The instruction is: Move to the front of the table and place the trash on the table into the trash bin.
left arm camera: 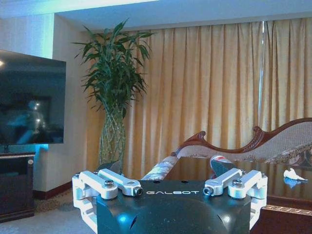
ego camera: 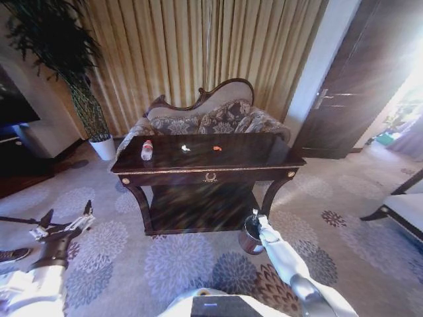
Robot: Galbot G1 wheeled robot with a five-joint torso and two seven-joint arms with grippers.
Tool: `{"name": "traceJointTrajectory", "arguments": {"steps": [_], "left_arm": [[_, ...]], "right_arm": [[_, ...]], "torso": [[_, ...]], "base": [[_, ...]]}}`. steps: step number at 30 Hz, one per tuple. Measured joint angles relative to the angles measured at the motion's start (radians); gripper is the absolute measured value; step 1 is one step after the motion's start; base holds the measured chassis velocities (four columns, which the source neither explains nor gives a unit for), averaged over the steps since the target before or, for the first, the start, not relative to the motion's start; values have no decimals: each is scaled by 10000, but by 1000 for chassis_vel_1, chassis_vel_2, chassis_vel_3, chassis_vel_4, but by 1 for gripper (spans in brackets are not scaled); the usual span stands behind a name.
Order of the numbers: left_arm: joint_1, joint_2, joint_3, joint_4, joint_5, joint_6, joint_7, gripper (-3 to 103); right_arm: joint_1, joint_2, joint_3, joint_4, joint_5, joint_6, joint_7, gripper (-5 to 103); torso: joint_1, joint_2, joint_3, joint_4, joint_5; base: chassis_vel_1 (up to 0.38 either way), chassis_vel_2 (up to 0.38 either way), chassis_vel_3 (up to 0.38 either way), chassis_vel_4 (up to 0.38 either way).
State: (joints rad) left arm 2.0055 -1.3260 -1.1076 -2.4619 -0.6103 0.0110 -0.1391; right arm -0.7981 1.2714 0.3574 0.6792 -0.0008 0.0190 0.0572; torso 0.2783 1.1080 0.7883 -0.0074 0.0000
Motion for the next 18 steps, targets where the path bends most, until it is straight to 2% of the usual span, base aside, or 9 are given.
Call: {"name": "traceJointTrajectory", "arguments": {"steps": [4,5,8,12,13,14,15,17,18], "left_arm": [[-7,13,36,-11,16,-2,10,100],[-7,13,36,-11,16,-2,10,100],[-58,58,141,16,76,-2,29,100],[-66,83,145,16,80,-2,30,100],[-67,90,141,17,80,-2,32,100],[-67,91,134,17,80,-2,32,100],[-60,88,125,28,80,-6,36,100],[-57,87,124,31,79,-9,37,100],[-55,90,124,35,79,-13,41,100]], "right_arm": [[-69,-4,194,-12,-303,0,135,37],[-69,-4,194,-12,-303,0,135,37],[-215,-73,394,121,-562,0,310,54],[-275,-106,466,191,-618,-3,324,59],[-322,-121,508,259,-625,-6,328,70],[-350,-125,530,311,-625,-8,331,70],[-483,-128,611,604,-567,-13,339,81],[-537,-129,639,750,-500,-16,348,81],[-749,-176,679,1311,-169,-22,382,86]], "torso": [[0,1,0,2,1],[0,1,0,2,1],[0,1,0,2,0],[0,1,0,2,0],[-1,1,0,2,0],[-1,1,0,2,0],[-1,1,0,2,1],[-1,1,0,3,1],[0,1,0,5,2]], "base": [[0,0,0,0],[0,0,0,0],[0,0,0,0],[0,0,0,0],[0,0,0,0],[0,0,0,0],[0,0,0,0],[0,0,0,0],[0,0,0,0]]}}
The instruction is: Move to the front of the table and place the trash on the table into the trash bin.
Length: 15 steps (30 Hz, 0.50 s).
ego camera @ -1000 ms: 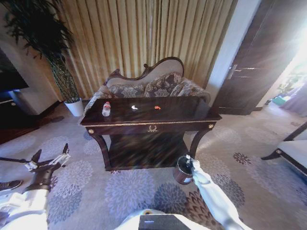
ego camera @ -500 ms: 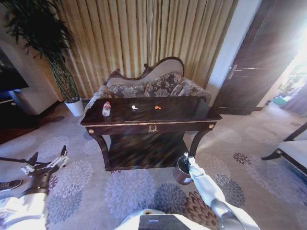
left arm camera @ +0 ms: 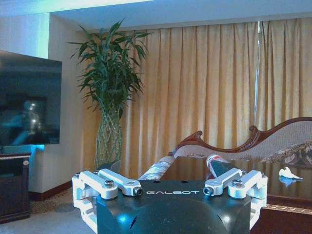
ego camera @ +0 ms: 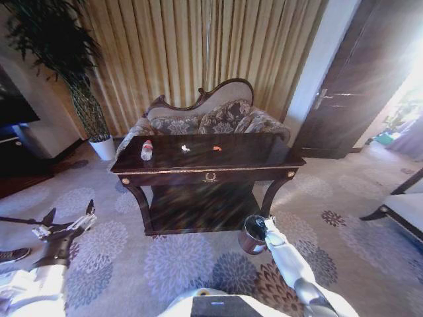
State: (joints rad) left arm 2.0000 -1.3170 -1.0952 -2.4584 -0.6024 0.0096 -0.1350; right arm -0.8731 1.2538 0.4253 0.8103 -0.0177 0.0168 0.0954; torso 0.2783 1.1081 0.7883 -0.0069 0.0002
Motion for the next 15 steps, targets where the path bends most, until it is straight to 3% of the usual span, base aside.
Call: {"name": "traceJointTrajectory", "arguments": {"steps": [4,5,9,11,15], "left_arm": [[-47,87,21,30,-7,-4,9,100],[-112,160,37,85,-7,-5,33,100],[-201,244,60,156,-8,-9,46,100],[-327,319,92,252,-19,-19,140,100],[-459,361,145,352,-25,-30,203,100]], "right_arm": [[-656,-276,66,1751,1113,-308,18,99],[-1132,-517,198,3196,1753,-651,51,100],[-1662,-848,385,4778,2361,-1040,226,100],[-2345,-1349,693,6749,3063,-1586,531,100],[-2974,-1798,981,8574,3892,-2268,1001,100]], "torso": [[0,0,0,-2,1],[-1,0,0,-5,-3],[-1,0,-1,-3,-4],[-1,0,-1,-4,-2],[-1,1,-1,-3,-4]], "base": [[0,0,0,0],[0,0,0,0],[0,0,0,0],[0,0,0,0],[0,0,0,0]]}}
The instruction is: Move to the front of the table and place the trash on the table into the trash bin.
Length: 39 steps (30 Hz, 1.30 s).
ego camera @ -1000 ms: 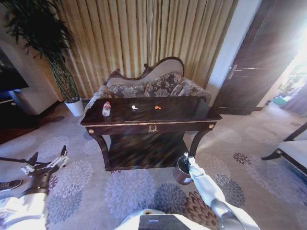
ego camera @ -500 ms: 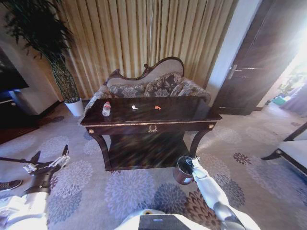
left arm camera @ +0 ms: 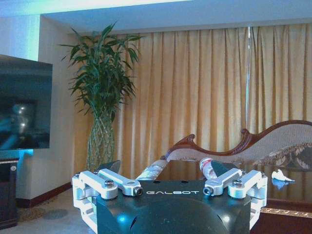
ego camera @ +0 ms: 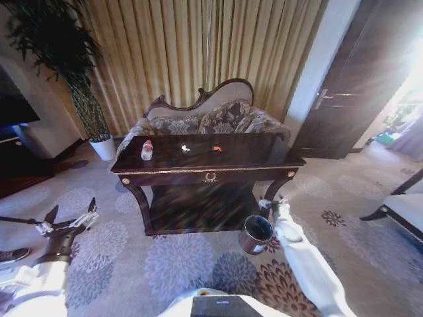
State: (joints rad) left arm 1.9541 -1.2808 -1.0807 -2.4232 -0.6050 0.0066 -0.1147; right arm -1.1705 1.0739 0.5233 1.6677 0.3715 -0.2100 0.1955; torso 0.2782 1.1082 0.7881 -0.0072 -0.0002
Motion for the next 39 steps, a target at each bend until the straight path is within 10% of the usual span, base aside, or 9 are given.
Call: {"name": "traceJointTrajectory", "arguments": {"steps": [15,39], "left_arm": [[-554,282,-200,115,-267,273,-90,100],[-584,407,-358,45,-472,611,-305,100]], "right_arm": [[-2383,-903,1521,5519,2186,-1185,778,100],[-3076,-682,1728,6048,2061,-698,710,100]], "torso": [[-1,1,0,0,2],[-2,1,0,0,2]], "base": [[0,0,0,0],[-25,29,28,-29]]}}
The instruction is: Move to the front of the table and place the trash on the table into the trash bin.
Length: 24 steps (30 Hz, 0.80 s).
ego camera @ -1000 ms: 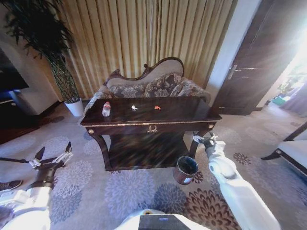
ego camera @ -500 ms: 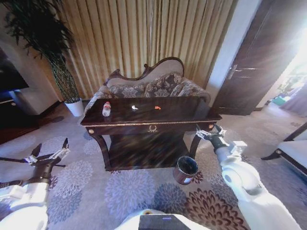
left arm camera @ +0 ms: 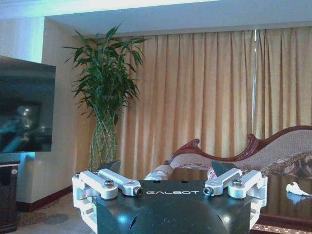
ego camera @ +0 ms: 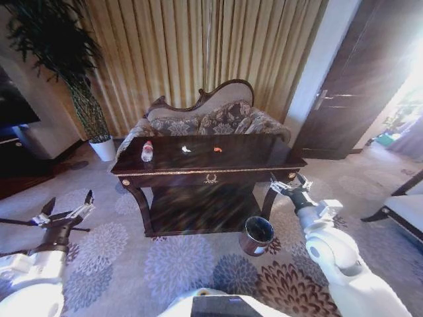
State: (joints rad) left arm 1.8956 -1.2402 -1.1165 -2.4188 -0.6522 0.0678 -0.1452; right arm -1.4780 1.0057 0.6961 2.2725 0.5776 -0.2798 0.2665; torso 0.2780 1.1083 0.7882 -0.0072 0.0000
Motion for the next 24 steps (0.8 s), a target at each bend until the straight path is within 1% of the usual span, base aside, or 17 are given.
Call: {"name": "traceJointTrajectory", "arguments": {"steps": [9,24], "left_arm": [[64,-57,42,-35,12,-67,0,100],[134,-77,55,-64,27,-89,3,100]], "right_arm": [[-54,-9,-42,55,-56,8,0,100],[58,64,-336,-21,-138,12,1,100]], "torso": [[8,-6,4,0,-1],[2,-1,0,0,0]], "base": [[-162,181,169,-170],[-110,102,105,-100]]}}
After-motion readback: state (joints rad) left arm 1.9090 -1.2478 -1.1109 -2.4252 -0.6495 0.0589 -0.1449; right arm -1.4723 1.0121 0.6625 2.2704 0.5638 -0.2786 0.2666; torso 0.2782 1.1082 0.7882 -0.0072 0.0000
